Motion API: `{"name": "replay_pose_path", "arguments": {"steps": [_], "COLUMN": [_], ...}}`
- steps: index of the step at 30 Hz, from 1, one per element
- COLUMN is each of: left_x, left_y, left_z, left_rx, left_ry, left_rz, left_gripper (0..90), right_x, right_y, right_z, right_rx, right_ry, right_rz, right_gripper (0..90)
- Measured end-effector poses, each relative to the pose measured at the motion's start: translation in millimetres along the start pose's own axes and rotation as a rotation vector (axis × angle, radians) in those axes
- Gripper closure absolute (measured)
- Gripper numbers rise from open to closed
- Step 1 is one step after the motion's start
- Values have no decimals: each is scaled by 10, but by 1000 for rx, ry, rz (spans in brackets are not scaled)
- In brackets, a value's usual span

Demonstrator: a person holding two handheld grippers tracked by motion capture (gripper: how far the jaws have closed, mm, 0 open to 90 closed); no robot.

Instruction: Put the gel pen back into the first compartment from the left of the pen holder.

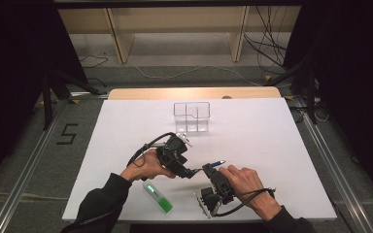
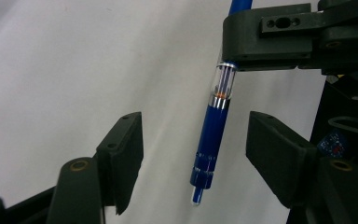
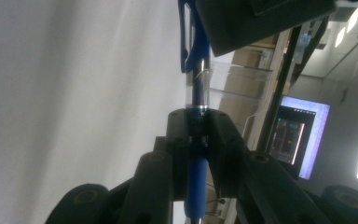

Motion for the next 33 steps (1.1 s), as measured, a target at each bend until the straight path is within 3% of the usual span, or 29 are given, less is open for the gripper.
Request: {"name": "replay_pose_path", "arguments": {"steps": [21, 33], "left_x": [-106, -170], "left_y": [-20, -15], "left_z": [-54, -93], "left_rx": [-58, -55], "left_ry": [-52, -80], "left_rz": [70, 82], "left_gripper": [560, 660], "right_x": [-13, -12], "right_y": [75, 98], "right_z": [5, 15], "right_rx": [79, 105], "right_ry": [-33, -36], "right_rz": [-4, -13], "right_gripper": [802, 802]}}
Point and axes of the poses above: each handheld gripper's, and its own axes: x roughly backward along the jaws, y roughly out of its top, z roughly to its left, the point moved 9 cm from there along -x, roughly forward along the jaws, and after that the axes turned 11 degrees about -z, right-handed, at the moved point
